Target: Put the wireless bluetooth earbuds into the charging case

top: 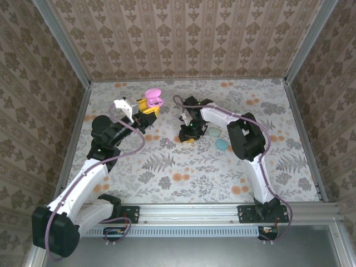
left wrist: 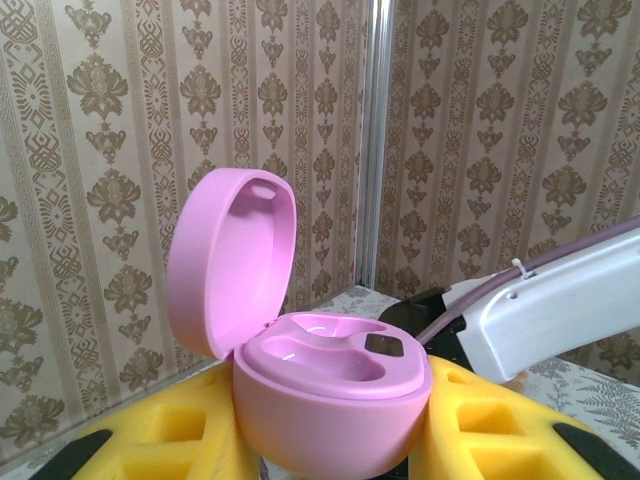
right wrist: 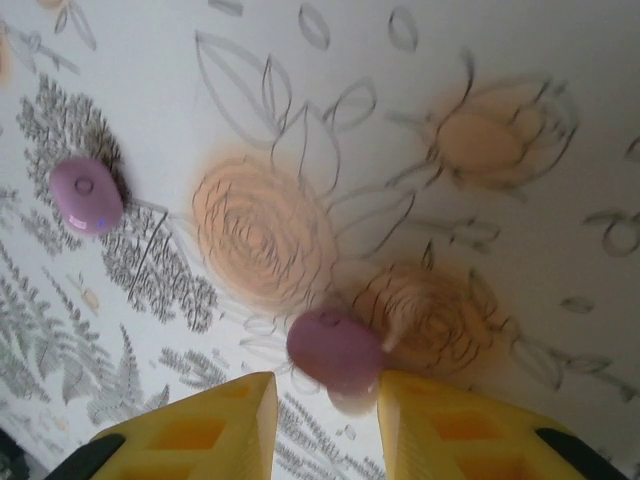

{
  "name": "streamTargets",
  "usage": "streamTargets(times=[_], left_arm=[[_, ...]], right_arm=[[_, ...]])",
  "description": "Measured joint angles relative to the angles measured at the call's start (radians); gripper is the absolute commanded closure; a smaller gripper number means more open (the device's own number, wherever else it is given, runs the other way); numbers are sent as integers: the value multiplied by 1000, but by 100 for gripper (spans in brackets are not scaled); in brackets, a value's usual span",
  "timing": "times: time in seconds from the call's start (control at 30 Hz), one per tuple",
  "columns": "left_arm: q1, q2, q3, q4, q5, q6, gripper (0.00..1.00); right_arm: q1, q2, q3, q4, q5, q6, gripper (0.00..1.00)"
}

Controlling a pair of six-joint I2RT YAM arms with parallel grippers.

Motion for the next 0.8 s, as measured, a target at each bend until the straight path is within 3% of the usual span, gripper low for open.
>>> streamTargets(times=[0.23,0.47,0.8], left_arm=[[0,0,0,0,2,0,68],[0,0,0,-2,2,0,68],[0,0,0,-3,2,0,68]], right_arm=[[13,-61,-82,54,-32,16,63],[7,-116,-113,132,35,82,62],[-6,-69,-71,170,57,92,59]])
